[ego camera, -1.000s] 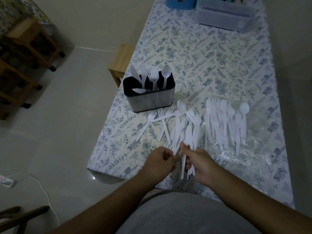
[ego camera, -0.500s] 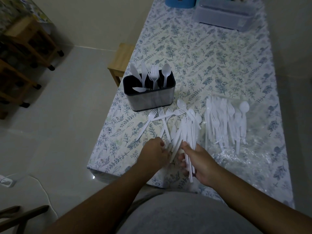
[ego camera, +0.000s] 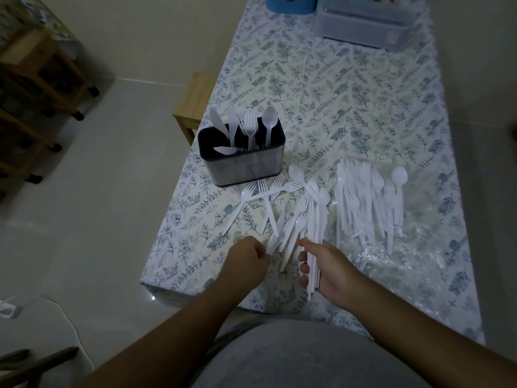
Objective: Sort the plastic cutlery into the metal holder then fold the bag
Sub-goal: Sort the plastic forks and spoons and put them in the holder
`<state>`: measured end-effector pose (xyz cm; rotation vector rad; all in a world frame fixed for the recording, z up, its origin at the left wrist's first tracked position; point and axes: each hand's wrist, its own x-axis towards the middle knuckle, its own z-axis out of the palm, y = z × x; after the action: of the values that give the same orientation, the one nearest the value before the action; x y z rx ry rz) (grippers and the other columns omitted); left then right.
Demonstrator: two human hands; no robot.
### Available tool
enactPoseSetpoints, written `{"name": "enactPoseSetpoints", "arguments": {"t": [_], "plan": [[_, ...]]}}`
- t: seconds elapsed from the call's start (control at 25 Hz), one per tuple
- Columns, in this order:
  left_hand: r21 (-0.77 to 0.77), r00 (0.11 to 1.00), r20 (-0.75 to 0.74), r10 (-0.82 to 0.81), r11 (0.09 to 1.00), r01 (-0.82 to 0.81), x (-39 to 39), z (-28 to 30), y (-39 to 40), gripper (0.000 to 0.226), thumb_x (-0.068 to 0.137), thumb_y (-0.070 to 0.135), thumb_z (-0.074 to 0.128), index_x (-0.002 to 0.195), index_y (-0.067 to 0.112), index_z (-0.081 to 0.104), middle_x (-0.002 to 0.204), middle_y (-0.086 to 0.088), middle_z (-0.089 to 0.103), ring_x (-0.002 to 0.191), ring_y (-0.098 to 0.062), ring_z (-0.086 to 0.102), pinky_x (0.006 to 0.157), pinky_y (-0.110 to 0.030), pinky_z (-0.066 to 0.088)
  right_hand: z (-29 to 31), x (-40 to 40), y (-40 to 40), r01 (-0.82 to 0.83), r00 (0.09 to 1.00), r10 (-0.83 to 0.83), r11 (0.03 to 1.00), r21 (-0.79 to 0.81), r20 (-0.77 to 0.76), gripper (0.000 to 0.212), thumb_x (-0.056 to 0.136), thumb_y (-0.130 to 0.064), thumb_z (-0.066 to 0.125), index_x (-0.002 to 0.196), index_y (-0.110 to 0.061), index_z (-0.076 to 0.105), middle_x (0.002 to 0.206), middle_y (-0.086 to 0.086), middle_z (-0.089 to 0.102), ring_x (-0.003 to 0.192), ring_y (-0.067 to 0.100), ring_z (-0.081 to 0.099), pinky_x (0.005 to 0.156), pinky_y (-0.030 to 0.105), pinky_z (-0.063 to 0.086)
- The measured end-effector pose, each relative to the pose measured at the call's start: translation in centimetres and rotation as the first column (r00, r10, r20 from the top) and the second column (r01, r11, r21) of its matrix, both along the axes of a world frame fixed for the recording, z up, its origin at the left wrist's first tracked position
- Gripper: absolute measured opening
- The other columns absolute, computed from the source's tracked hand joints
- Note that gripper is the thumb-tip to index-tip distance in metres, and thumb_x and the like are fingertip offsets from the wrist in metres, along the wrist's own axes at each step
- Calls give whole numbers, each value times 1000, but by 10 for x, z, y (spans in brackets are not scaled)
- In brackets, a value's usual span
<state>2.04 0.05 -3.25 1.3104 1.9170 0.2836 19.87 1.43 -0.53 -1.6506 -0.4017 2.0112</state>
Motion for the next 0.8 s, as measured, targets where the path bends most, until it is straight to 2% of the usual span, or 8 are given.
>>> {"name": "enactPoseSetpoints", "arguments": {"t": [0.12, 0.24, 0.32, 0.4, 0.48, 0.6, 0.72, 0.8], "plan": [[-52, 955, 251, 157, 988, -148, 11, 12, -10, 13, 89, 26, 74, 94, 17, 66, 85, 0, 71, 74, -11, 67, 57, -18, 50, 1, -4, 1, 12, 1000, -11, 999, 37, -3, 13, 99, -1, 53, 100, -14, 54, 78, 7, 49, 58, 16, 45, 51, 30, 37], [-32, 916, 390, 96, 995, -91, 29, 22, -12, 14, 85, 28, 78, 88, 18, 68, 77, -1, 74, 65, -8, 66, 57, -21, 51, 3, -8, 1, 9, 998, -4, 997, 80, -57, 4, 101, -14, 59, 102, -10, 59, 75, 6, 63, 60, 16, 60, 54, 30, 49], [74, 935, 353, -28, 997, 2, 34, 26, -11, 13, 88, 31, 74, 83, 20, 69, 70, 4, 71, 58, -2, 61, 56, -15, 47, 0, -7, 2, 4, 1000, -4, 992, 125, 6, 18, 100, -19, 62, 113, -7, 63, 83, 6, 73, 74, 15, 72, 66, 32, 57], [184, 970, 226, -93, 982, 51, 27, 21, -9, 15, 92, 30, 67, 83, 18, 67, 70, 5, 65, 60, -2, 56, 56, -15, 45, -2, -4, 5, 11, 997, -21, 991, 133, 77, 18, 100, -21, 61, 114, -10, 64, 90, 6, 73, 87, 19, 70, 75, 35, 55], [216, 989, 29, -147, 967, 137, 13, 7, -8, 11, 92, 25, 66, 92, 15, 63, 86, 2, 60, 75, -10, 56, 67, -24, 49, -1, -1, 5, 5, 995, -13, 997, 82, 98, 11, 101, -24, 59, 104, -14, 61, 77, 1, 63, 76, 19, 62, 68, 36, 48], [50, 946, -184, -265, 959, 279, 4, -11, -11, 20, 92, 27, 64, 101, 11, 58, 103, -6, 55, 93, -20, 54, 78, -31, 48, -2, -1, 0, -36, 998, 35, 999, 15, 54, 12, 101, -20, 59, 110, -13, 55, 76, 5, 53, 57, 17, 52, 51, 31, 42], [37, 939, -218, -265, 960, 279, 6, -7, -11, 16, 99, 22, 52, 100, 7, 59, 100, -10, 62, 86, -20, 57, 73, -30, 47, -2, -2, 0, -128, 982, 122, 991, 34, 141, 16, 96, -19, 64, 106, -16, 53, 73, 2, 45, 52, 14, 39, 45, 25, 32], [81, 972, -121, -200, 974, 210, 6, 0, -10, 14, 98, 20, 54, 96, 10, 63, 87, -3, 65, 74, -13, 55, 65, -25, 46, -3, -2, 2, -138, 971, 124, 989, 58, 204, 20, 92, -26, 70, 99, -19, 54, 73, 1, 44, 55, 15, 37, 45, 25, 31]]}}
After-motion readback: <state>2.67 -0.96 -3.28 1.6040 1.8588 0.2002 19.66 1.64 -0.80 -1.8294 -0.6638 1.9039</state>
